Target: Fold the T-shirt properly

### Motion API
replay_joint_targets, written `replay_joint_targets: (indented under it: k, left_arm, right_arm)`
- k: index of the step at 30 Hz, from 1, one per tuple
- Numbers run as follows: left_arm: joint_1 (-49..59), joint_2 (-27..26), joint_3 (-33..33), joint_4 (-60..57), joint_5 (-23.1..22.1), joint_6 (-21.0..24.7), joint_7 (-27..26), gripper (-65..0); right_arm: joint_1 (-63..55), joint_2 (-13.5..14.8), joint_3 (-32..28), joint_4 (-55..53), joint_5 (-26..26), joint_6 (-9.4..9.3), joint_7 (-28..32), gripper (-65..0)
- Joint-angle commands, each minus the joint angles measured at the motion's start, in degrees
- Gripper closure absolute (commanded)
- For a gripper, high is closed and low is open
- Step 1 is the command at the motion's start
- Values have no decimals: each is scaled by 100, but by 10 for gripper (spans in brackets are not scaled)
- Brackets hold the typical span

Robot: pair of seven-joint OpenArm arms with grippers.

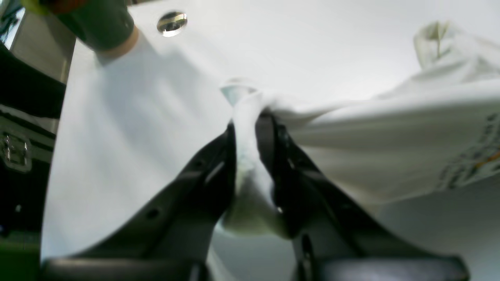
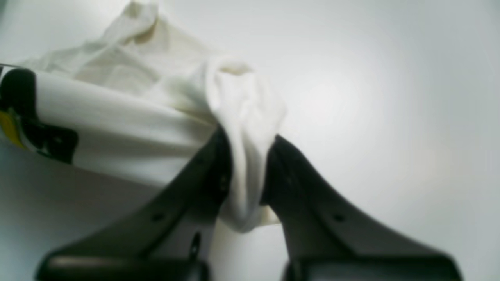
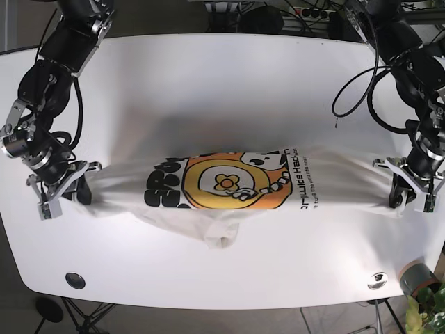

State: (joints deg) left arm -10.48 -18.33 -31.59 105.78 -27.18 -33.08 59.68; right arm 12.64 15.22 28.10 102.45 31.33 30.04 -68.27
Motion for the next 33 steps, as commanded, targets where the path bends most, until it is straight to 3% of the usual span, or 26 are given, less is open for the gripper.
replay_joint_targets:
  k: [1,7,14,20,33]
  left_arm:
    - [-319,-123,219,-15,-65,7,-197,0]
    - [-1110,-185,650,-463,-65,33,-223,0]
    - [-2024,-194,852,-1088,-56,42,-223,0]
    - [-2842,-185,1142,-1677,-56,42,-232,0]
    - [-4354,-229,1309,-2099,-56,42,-214,0]
  right_arm:
    - [375,249,-1,-17,1,-28,124,-22]
    - [1289,530,-54,-544,-8,-37,106,-22]
    - [2362,926,-704,-1186,-52,-46,106,-22]
    - [3171,961,-968,-1617,-52,-37,106,-22]
    - [4665,1462,-1715,-1907,1,-28,36,-22]
